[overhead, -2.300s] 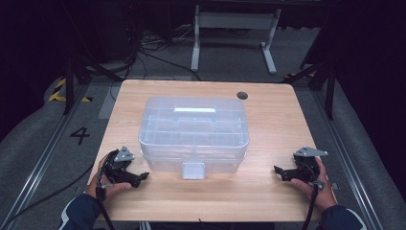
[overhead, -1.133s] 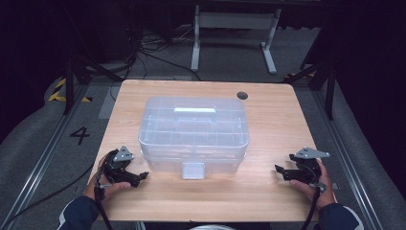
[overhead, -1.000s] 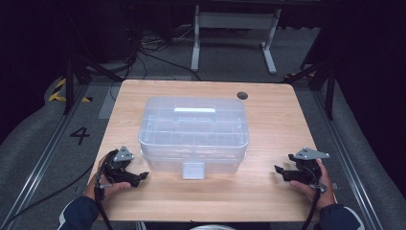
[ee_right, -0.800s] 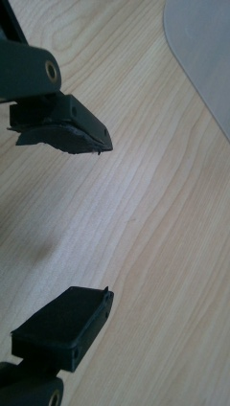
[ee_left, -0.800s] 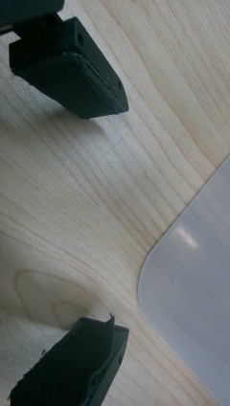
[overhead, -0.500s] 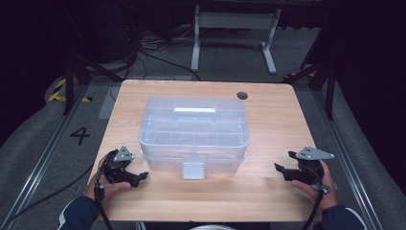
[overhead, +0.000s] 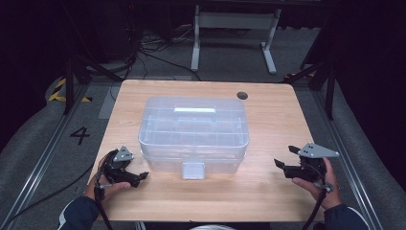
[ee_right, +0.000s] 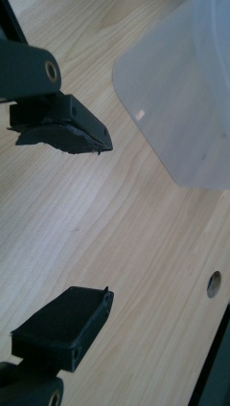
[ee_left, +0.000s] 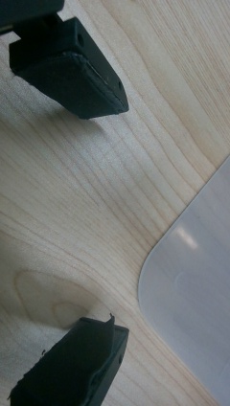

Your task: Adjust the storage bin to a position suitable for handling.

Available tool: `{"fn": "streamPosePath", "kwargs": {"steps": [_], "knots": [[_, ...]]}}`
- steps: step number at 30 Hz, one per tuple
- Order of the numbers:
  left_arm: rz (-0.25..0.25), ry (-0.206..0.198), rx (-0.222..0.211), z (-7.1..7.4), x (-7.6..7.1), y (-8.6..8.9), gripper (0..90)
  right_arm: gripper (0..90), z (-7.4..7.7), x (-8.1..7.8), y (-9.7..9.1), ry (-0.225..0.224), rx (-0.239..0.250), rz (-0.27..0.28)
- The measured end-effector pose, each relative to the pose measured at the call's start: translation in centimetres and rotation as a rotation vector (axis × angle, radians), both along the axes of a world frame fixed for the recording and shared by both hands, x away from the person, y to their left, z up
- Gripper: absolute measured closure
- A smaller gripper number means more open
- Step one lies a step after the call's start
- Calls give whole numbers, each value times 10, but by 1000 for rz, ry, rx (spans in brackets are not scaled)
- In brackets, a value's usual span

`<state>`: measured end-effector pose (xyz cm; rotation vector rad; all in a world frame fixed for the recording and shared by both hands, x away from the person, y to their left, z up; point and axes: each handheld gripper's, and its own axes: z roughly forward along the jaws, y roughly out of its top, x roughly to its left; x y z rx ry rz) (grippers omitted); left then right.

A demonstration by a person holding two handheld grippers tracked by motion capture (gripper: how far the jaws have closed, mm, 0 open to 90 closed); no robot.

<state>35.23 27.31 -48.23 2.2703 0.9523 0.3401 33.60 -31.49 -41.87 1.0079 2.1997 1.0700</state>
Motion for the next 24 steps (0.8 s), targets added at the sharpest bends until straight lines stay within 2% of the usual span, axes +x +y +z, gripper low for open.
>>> {"fn": "streamPosePath", "kwargs": {"steps": [5, 9, 11, 17, 18, 24], "knots": [[8, 2, -4, 0, -1, 0, 8, 257, 14, 2, 3, -29, -3, 8], [10, 2, -3, 0, -1, 0, 8, 259, 31, 6, 5, -67, -1, 14], [10, 1, -3, 0, -1, 0, 8, 260, 44, 10, 8, -92, 2, 19], [11, 1, -3, 0, -1, 0, 8, 264, 60, 15, 15, -123, 3, 34], [11, 1, -3, 0, -1, 0, 8, 270, 67, 18, 20, -139, -5, 39], [11, 1, -3, 0, -1, 0, 8, 270, 80, 27, 34, -161, -11, 73]]}}
